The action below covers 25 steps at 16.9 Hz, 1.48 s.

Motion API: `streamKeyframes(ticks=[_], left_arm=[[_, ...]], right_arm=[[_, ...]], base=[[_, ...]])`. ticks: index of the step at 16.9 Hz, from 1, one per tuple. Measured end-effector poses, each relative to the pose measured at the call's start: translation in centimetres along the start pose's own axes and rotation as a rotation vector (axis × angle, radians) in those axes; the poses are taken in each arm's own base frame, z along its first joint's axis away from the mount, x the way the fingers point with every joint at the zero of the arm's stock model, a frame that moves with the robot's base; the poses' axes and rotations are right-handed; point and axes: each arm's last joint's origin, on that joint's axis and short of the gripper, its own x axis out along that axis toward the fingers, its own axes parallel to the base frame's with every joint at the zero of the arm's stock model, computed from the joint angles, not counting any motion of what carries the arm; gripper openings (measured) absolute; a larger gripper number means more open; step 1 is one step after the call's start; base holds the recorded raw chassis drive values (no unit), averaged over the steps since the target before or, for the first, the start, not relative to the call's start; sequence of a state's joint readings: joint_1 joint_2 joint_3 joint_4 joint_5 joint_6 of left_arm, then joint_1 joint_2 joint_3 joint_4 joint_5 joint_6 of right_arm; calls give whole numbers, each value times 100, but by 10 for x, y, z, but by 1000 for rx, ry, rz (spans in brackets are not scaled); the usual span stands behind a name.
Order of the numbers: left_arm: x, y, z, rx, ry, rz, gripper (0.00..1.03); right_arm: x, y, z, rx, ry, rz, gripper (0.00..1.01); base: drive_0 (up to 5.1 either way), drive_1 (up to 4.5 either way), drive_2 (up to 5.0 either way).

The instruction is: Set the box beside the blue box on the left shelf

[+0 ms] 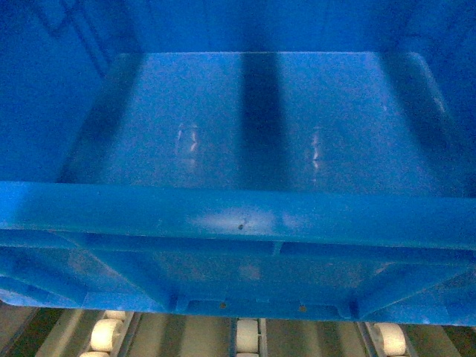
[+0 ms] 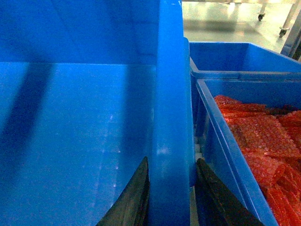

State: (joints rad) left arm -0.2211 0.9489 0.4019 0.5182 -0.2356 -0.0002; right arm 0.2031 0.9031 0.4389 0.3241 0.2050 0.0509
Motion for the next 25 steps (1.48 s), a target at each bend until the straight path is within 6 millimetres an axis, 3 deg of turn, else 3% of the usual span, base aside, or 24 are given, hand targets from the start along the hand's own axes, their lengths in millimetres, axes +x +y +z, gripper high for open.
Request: streamKeyframes(ticks=[25], left_arm=[[0,0,0,0,0,0,9]], right_arm=[[0,0,0,0,1,0,20]], base=[[0,0,0]])
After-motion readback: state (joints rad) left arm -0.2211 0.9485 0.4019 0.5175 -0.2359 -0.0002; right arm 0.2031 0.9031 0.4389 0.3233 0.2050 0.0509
